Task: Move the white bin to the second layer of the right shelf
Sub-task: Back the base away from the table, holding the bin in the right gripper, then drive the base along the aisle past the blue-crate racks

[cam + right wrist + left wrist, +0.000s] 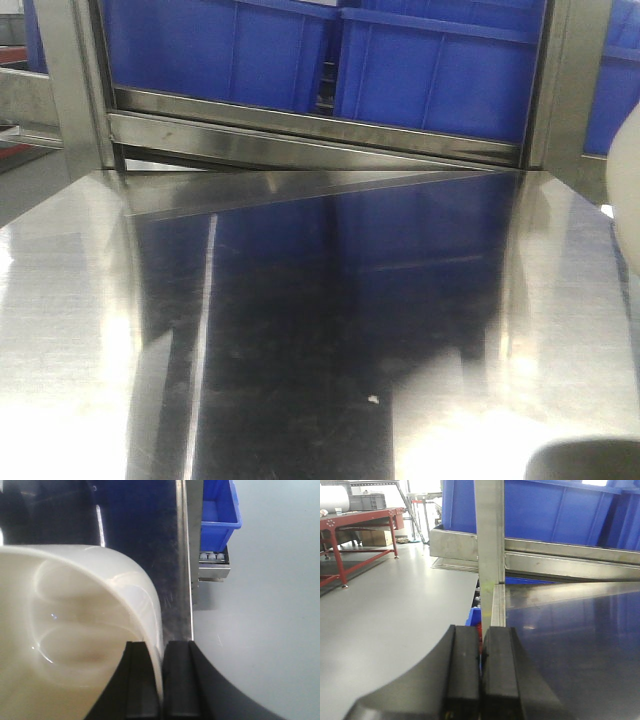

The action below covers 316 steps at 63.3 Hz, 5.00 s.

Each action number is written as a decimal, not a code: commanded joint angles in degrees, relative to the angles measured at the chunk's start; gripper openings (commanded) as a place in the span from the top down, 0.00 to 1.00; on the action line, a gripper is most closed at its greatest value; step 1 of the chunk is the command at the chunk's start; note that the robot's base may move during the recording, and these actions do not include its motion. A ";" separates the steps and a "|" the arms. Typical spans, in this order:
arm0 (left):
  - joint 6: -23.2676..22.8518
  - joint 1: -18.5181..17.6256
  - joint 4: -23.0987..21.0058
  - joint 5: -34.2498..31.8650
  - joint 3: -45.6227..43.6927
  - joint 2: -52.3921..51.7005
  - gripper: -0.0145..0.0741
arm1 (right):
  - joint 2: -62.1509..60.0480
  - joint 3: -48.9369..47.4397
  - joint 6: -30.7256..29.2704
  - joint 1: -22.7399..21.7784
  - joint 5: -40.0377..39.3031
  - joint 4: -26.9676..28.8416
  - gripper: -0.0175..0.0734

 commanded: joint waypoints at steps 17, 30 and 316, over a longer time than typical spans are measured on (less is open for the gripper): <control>-0.15 -0.11 -0.35 -4.84 2.11 -0.75 0.74 | 0.18 -2.21 -0.37 -0.37 -4.74 1.39 0.74; -0.15 -0.11 -0.35 -4.84 2.11 -0.75 0.74 | 0.18 -2.21 -0.37 -0.37 -4.74 1.39 0.74; -0.15 -0.11 -0.35 -4.84 2.11 -0.75 0.74 | 0.18 -2.21 -0.37 -0.37 -4.68 1.39 0.74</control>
